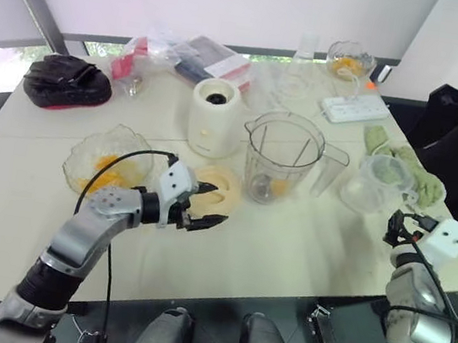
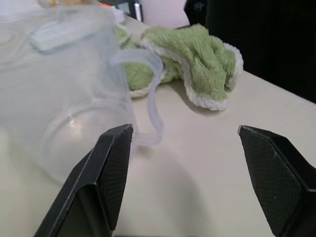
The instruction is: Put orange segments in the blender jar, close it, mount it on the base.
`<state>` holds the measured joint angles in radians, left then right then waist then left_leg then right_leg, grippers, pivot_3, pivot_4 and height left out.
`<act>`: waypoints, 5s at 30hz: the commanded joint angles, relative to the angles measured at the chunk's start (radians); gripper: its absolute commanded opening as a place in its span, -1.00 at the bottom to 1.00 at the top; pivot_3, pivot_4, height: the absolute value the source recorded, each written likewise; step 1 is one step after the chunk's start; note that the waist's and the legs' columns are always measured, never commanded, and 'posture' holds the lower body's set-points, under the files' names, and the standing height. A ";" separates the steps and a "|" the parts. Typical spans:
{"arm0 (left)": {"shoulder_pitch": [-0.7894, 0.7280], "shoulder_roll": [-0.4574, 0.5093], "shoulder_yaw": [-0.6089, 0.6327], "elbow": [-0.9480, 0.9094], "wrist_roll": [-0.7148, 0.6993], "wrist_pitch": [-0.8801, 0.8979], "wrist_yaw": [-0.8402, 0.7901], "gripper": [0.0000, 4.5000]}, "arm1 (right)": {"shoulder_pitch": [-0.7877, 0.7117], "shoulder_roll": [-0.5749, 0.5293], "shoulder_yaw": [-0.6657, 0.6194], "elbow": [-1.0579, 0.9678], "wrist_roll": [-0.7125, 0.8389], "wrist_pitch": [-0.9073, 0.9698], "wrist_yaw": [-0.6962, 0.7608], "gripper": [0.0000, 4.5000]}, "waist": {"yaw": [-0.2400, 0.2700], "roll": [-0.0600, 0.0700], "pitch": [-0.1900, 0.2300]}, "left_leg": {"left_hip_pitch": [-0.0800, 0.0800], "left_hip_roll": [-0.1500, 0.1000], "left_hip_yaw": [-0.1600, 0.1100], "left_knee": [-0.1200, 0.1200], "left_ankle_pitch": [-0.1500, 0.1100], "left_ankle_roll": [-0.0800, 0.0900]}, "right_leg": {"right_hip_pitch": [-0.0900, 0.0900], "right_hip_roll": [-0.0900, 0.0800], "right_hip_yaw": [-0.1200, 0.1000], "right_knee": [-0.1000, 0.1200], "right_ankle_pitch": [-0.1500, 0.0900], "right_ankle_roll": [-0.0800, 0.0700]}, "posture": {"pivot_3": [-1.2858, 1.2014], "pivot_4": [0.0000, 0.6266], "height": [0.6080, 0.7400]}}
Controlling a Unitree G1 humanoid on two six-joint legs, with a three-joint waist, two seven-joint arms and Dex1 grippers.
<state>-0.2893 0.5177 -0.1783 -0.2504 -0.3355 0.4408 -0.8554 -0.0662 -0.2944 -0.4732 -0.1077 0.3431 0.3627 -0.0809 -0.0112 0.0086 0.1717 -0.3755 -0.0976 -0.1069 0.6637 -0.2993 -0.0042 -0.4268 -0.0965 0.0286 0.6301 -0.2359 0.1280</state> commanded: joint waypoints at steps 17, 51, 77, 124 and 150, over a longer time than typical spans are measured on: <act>-0.162 0.133 0.057 0.260 0.011 -0.143 -0.224 0.59 | -0.016 -0.532 0.146 -0.534 0.399 0.592 0.558 0.57 | 0.000 -0.002 0.001 | 0.000 0.001 0.000 0.000 -0.001 0.002 | 0.001 0.000 -0.002 -0.001 0.000 0.000 | 0.03 -0.52 1.00; -0.875 -0.143 -0.160 1.522 0.540 -0.849 -0.422 0.59 | 0.047 -0.530 0.219 -0.828 0.406 0.597 0.492 0.57 | 0.024 -0.015 0.007 | -0.011 0.000 -0.003 0.006 -0.001 0.002 | -0.004 -0.001 -0.008 -0.001 0.000 0.001 | 0.03 -0.52 1.00; -0.925 -0.264 -0.199 1.611 0.743 -0.771 -0.278 0.35 | 0.170 -0.525 0.154 -0.939 0.492 0.608 0.257 0.60 | 0.024 -0.016 0.007 | -0.014 -0.001 -0.003 0.019 -0.004 0.007 | -0.003 0.000 -0.009 0.001 0.001 0.002 | 0.03 -0.52 1.00; -0.450 0.001 0.134 0.692 0.308 -0.397 -0.315 -0.89 | -0.096 -0.114 0.286 -0.367 0.035 0.366 0.087 0.60 | 0.020 -0.016 0.005 | -0.014 -0.001 -0.003 0.019 0.000 0.000 | -0.005 0.000 -0.006 0.004 0.002 0.003 | 0.03 -0.52 1.00; -0.420 0.072 0.133 0.543 0.258 -0.371 -0.246 -0.89 | -0.277 0.032 0.324 -0.157 -0.097 0.288 0.093 0.36 | 0.008 -0.015 0.004 | -0.014 -0.001 -0.003 0.018 0.000 -0.001 | -0.008 -0.001 -0.006 0.006 0.002 0.002 | 0.03 -0.52 1.00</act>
<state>-0.6736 0.5705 -0.0662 0.3122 -0.0557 0.0827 -1.1063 -0.3227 -0.2668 -0.1460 -0.2469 0.2488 0.6696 0.0072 -0.0030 -0.0066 0.1760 -0.3900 -0.0985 -0.1096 0.6814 -0.2988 -0.0053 -0.4345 -0.0971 0.0231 0.6358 -0.2342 0.1304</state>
